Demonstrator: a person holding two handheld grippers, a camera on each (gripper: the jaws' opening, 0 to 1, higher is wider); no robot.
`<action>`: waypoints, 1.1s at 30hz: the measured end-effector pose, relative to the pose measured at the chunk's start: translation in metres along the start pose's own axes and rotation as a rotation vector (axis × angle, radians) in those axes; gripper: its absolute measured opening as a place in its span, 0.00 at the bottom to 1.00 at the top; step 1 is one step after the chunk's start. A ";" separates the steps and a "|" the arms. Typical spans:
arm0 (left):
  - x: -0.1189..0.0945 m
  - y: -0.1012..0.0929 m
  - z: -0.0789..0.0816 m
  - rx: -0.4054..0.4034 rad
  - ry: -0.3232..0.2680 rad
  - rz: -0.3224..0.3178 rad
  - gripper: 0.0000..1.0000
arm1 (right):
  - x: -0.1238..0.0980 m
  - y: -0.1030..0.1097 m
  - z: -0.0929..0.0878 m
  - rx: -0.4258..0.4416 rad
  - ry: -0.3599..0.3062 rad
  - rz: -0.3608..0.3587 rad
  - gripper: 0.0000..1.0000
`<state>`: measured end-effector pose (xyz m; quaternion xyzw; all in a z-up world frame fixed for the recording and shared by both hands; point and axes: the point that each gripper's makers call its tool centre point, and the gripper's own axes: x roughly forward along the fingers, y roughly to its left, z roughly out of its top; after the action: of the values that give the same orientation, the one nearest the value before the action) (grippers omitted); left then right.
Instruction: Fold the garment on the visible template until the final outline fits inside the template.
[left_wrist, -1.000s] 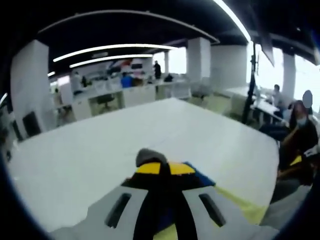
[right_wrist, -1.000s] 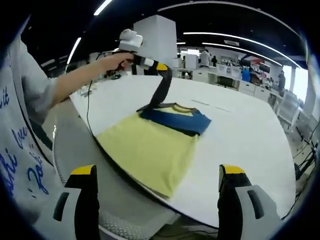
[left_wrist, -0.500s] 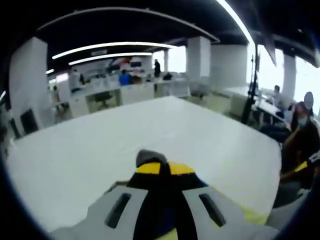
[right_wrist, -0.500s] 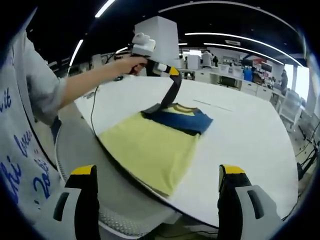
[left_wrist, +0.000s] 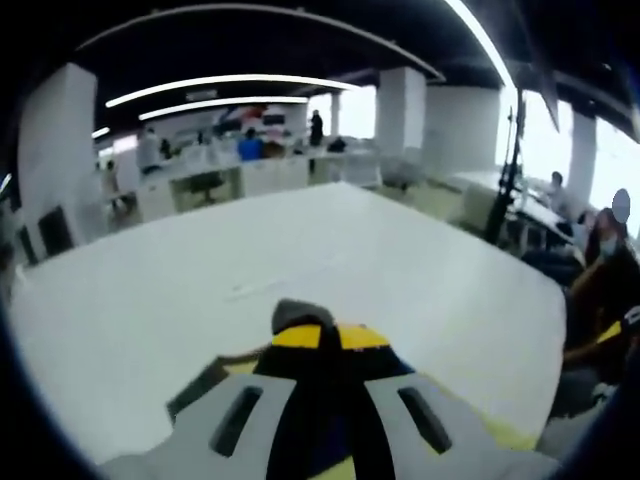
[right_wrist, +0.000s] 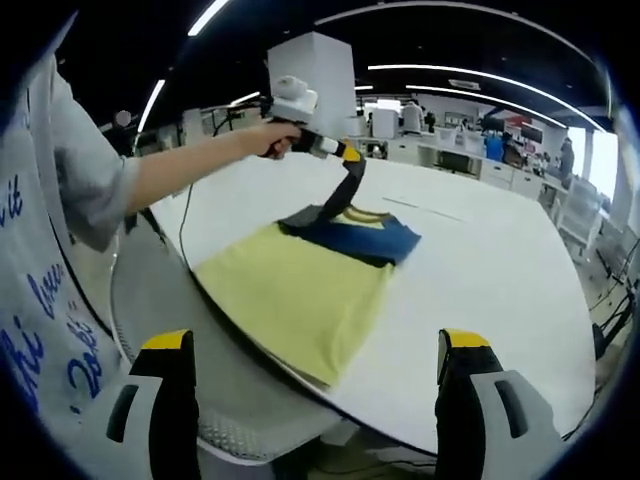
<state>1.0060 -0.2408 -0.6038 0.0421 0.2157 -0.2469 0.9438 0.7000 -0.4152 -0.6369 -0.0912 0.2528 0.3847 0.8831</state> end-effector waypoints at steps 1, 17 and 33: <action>0.002 -0.001 -0.002 0.000 0.003 -0.002 0.00 | 0.000 0.000 0.000 0.000 0.001 0.002 1.00; 0.038 -0.029 -0.029 -0.025 0.081 -0.061 0.00 | -0.003 -0.008 -0.005 0.010 0.012 0.001 1.00; 0.072 -0.052 -0.063 -0.044 0.169 -0.124 0.00 | -0.005 -0.016 -0.013 0.040 0.033 -0.022 1.00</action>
<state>1.0126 -0.3071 -0.6900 0.0285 0.3022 -0.2956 0.9058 0.7032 -0.4340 -0.6458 -0.0825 0.2740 0.3681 0.8846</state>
